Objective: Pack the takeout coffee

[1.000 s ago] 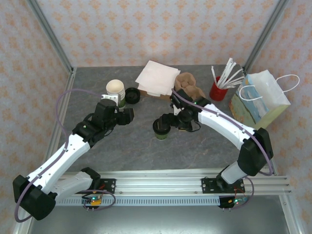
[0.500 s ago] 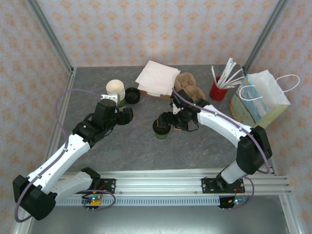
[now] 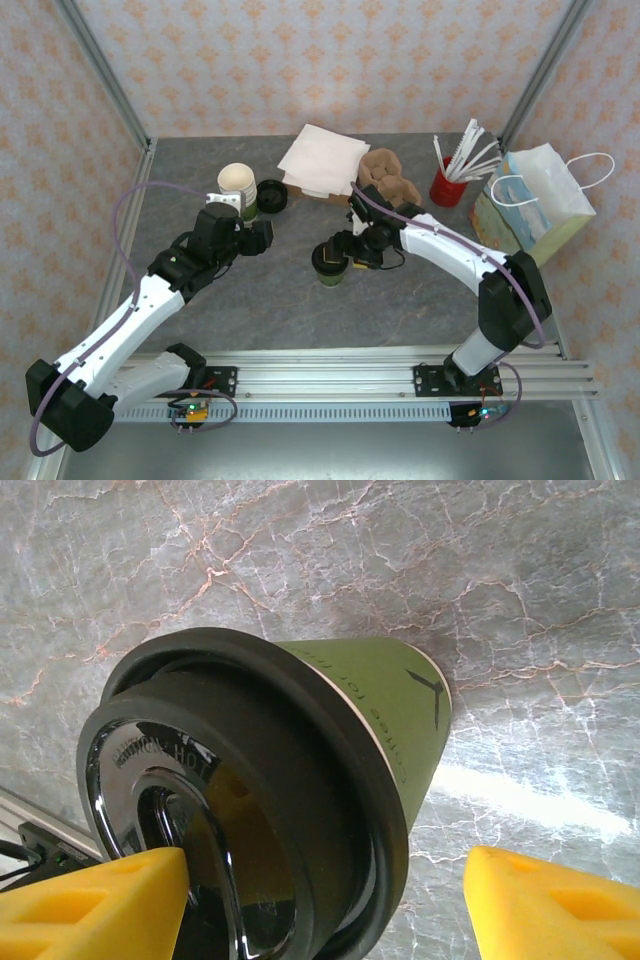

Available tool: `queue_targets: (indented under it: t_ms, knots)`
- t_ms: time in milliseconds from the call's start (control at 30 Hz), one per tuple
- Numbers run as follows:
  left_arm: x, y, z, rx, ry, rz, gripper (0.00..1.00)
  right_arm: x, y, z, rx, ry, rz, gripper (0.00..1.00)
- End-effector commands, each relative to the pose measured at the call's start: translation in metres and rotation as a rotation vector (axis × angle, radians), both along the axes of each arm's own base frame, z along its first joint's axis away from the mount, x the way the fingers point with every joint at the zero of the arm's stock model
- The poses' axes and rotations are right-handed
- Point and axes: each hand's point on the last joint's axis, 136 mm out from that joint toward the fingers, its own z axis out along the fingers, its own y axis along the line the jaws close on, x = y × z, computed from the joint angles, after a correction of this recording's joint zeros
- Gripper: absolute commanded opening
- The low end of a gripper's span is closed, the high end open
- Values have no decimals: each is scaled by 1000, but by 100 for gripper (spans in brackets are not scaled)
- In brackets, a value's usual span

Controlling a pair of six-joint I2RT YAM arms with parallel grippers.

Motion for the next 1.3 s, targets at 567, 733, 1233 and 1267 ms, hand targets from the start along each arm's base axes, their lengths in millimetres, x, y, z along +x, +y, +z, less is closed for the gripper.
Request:
queue_targets:
  t_ms: [567, 733, 1233, 1267]
  knots:
    - [-1, 6, 12, 8, -24, 25, 76, -1, -12, 22, 3, -42, -47, 81]
    - [0, 6, 12, 9, -28, 26, 76, -8, -15, 20, 3, -45, -27, 88]
    - [0, 10, 12, 23, -30, 38, 76, 3, 22, 16, 171, -10, -44, 99]
    - [0, 10, 12, 24, -29, 38, 76, 3, 23, 14, 174, -3, -41, 99]
